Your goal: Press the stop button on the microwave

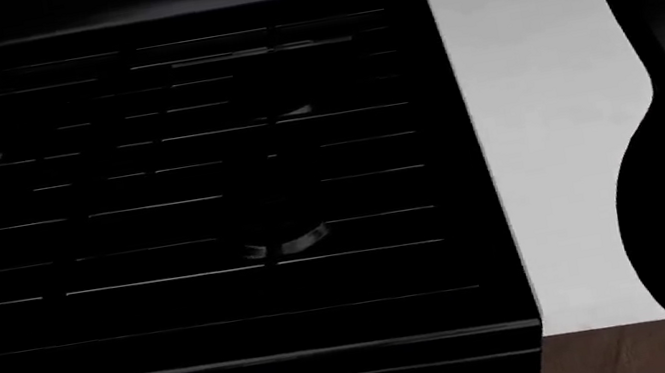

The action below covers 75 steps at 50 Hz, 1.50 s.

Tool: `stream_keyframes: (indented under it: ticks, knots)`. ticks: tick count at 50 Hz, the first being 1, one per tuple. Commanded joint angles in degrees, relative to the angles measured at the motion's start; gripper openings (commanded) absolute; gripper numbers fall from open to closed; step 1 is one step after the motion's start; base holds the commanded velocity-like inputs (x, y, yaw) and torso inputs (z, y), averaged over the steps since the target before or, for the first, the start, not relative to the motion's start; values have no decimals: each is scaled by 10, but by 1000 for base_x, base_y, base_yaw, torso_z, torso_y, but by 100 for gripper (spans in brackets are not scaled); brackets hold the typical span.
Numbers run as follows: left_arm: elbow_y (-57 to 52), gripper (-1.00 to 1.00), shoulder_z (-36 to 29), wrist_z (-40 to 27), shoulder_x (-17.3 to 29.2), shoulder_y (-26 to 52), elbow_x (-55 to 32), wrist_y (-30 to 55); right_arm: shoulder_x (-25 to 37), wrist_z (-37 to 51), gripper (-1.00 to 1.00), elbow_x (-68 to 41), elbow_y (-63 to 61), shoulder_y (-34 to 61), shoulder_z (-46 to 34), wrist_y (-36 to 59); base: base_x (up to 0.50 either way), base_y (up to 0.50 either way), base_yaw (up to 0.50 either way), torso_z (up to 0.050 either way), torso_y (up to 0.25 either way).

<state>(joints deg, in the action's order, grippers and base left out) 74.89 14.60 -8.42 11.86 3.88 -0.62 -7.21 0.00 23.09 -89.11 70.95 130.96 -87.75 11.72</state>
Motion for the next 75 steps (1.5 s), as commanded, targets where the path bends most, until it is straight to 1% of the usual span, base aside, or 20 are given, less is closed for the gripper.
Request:
stream_keyframes:
  ticks: [1,4,10,21,26,36,42,52,58,62,75]
  knots:
    - [1,100,0,0,-1,-1,0,0,0,8,100,-12,-6,-2,-25,-11,0,0,0,50,107]
    - [1,100,0,0,-1,-1,0,0,0,6,100,-4,-11,-2,-27,-13,0,0,0,50,107]
    - [1,100,0,0,-1,-1,0,0,0,8,100,14,-7,-7,-27,-9,463,-2,0,50,107]
    - [1,100,0,0,-1,-1,0,0,0,6,100,33,-6,-6,-17,-27,0,0,0,50,107]
    - [1,100,0,0,-1,-1,0,0,0,1,100,26,4,-6,-11,-29,496,-158,0,50,107]
    - [1,100,0,0,-1,-1,0,0,0,-7,100,19,-4,-6,-10,-22,9,0,0,50,107]
    - [1,100,0,0,-1,-1,0,0,0,-4,100,13,-5,-8,-12,-34,424,0,0,50,107]
    - [1,100,0,0,-1,-1,0,0,0,-2,100,21,-8,-10,-15,-40,0,0,0,50,107]
    - [1,100,0,0,-1,-1,0,0,0,-7,100,19,-6,-14,-14,-48,494,0,0,50,107]
    - [1,100,0,0,-1,-1,0,0,0,-5,100,23,-7,-16,-17,-45,0,0,0,50,107]
    - [1,100,0,0,-1,-1,0,0,0,2,100,28,-3,20,-13,-34,0,0,0,50,107]
